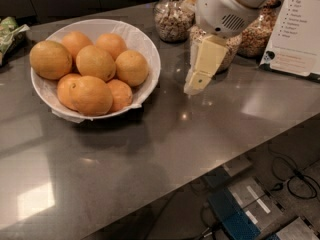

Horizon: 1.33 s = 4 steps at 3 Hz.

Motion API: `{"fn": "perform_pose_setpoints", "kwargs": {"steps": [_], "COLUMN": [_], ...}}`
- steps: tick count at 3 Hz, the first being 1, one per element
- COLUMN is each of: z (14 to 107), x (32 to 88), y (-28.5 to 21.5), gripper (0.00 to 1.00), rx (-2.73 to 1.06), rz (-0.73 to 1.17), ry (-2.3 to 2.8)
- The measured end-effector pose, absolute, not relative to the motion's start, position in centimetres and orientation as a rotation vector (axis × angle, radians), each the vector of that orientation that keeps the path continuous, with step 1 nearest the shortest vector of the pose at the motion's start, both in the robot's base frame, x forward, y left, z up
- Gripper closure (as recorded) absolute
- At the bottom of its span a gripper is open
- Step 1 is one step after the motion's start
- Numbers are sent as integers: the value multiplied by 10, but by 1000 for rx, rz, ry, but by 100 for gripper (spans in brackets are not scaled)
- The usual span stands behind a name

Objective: Pick orange from white bowl

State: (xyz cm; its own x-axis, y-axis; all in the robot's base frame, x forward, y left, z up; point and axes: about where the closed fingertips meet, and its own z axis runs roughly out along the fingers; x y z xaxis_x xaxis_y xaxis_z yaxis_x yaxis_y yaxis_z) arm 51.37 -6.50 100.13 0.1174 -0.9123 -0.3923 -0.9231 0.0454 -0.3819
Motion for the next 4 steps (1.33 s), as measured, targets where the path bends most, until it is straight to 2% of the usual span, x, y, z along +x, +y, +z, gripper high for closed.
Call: {"fn": "perform_pose_setpoints", "kwargs": {"steps": [1, 2, 3, 4], "z": [1020, 1020, 1020, 1020], "x": [527, 527, 535, 551], "y": [-18, -17, 12, 65], "gripper": [0, 0, 0, 0], "rx": [-1828, -1828, -1848, -1918], "rz": [146, 146, 185, 239], "ry": [1653, 1652, 1566, 1446]}}
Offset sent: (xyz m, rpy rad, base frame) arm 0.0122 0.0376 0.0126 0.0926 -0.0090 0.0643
